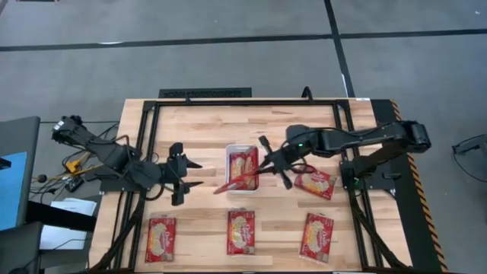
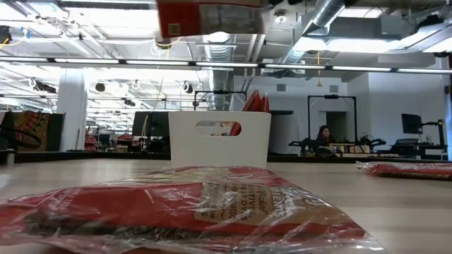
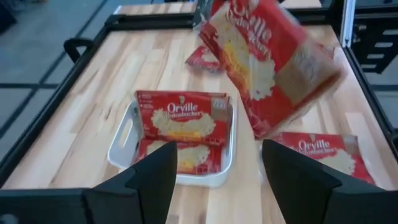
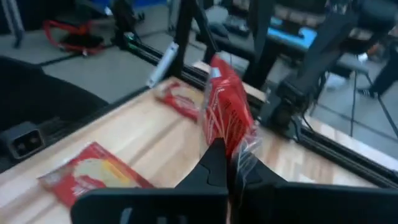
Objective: Sort popcorn bags into baskets
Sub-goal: Put the red popcorn bag into the white bin
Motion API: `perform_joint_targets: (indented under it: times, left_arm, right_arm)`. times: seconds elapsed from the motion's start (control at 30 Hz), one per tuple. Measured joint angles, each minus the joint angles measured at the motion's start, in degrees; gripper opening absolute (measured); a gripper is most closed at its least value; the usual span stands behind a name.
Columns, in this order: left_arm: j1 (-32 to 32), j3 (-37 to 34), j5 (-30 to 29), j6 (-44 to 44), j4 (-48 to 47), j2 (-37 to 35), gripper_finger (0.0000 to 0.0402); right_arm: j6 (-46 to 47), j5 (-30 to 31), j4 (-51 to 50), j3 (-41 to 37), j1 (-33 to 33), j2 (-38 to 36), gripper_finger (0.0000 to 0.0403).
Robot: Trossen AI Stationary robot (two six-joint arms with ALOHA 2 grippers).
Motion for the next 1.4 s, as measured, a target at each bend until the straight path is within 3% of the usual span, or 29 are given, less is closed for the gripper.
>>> perform_joint_targets:
  times: [0.23,0.43,0.73,0.9,1.03,1.17,1.33,1.4]
  left_arm:
    - [-1.0,-10.2,-1.6,5.7,20.3,2.0,0.0226]
    - [-0.6,-15.3,-2.5,12.4,36.2,7.4,0.0226]
    - [-0.4,-15.3,-2.5,14.8,42.9,14.3,0.0227]
    - [-0.4,-15.3,-11.2,16.8,42.9,14.6,0.024]
    - [-0.1,-15.3,-7.6,21.3,46.2,14.7,0.0237]
    - [0.1,-15.3,-3.8,24.7,49.7,14.8,0.0179]
    - [0.2,-15.3,-4.9,26.3,49.7,14.8,0.0031]
    - [0.3,-15.3,-5.8,25.4,49.6,14.8,0.0016]
  right_arm:
    - [6.8,-1.0,17.4,-10.7,-2.2,-2.6,0.0004]
    - [8.5,-1.0,20.9,-13.2,-2.0,-2.0,0.0004]
    - [9.0,-1.0,21.8,-13.1,-2.6,-3.0,0.0006]
    - [9.5,-1.0,22.8,-13.1,-2.7,-2.9,0.0004]
    - [10.0,-1.0,22.6,-13.1,-2.6,-2.9,0.0008]
    - [10.3,-1.0,22.7,-13.1,-2.6,-2.9,0.0004]
    - [10.4,-1.2,21.9,-13.1,-2.6,-2.9,0.0018]
    - [10.4,-1.0,21.2,-13.1,-2.1,-2.9,0.0031]
